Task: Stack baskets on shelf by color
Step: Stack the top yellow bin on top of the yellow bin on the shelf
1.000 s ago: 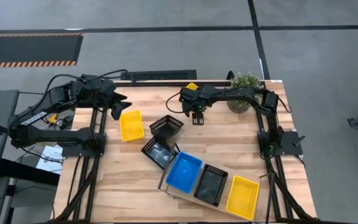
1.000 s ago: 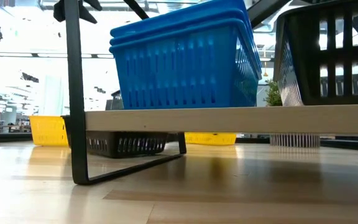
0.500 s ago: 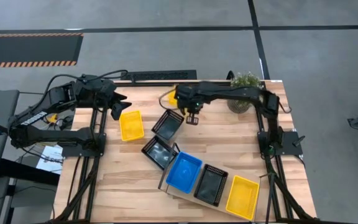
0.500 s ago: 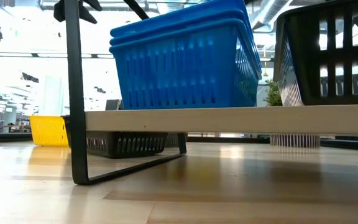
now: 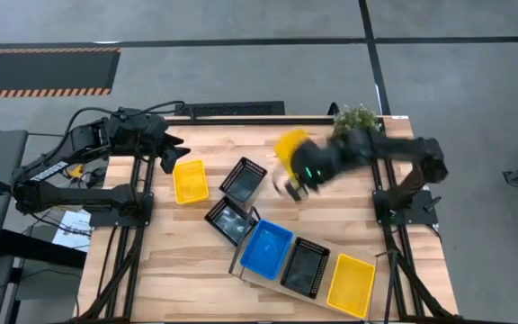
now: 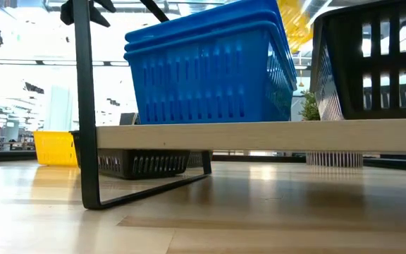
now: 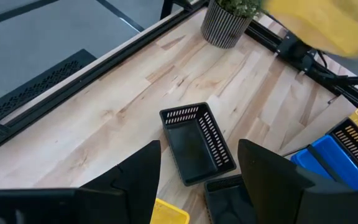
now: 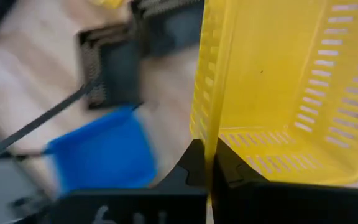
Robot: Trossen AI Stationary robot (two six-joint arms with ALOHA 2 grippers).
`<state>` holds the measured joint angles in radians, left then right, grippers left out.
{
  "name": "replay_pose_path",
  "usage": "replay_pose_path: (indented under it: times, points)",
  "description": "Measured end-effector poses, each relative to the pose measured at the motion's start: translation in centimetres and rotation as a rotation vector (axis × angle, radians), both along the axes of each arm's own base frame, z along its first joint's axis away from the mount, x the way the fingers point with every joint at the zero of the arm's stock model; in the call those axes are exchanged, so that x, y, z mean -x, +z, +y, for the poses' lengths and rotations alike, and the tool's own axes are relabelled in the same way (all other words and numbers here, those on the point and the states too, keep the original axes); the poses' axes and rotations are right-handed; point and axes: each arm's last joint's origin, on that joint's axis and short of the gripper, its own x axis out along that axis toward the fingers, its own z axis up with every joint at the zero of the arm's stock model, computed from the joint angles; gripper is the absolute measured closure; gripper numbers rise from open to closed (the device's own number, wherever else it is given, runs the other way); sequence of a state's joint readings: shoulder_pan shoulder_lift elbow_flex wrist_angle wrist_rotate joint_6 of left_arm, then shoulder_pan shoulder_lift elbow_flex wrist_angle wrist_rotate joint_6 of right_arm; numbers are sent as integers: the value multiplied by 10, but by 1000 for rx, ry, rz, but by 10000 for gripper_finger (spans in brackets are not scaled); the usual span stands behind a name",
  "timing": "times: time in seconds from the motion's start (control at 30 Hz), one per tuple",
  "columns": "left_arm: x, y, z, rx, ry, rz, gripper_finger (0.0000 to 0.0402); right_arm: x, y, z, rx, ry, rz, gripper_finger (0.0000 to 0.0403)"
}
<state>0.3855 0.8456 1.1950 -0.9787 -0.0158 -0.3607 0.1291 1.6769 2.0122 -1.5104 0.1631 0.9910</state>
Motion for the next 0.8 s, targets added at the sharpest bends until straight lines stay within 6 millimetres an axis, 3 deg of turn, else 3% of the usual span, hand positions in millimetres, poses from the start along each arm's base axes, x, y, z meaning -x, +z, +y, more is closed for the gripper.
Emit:
replay_pose_path:
  times: [0.2, 0.43, 0.63, 0.8]
  points:
    - [0, 0, 0, 1, 1, 0, 200, 40, 3, 93, -175, -128, 4, 397]
    - [0, 0, 0, 14, 11, -6, 200, 78, -12, 177, -335, -297, 87, 397]
    - [0, 0, 0, 14, 11, -6, 200, 90, -29, 216, -435, -377, 233, 393]
    - [0, 0, 0, 18, 14, -7, 200, 77, -42, 222, -411, -407, 241, 392]
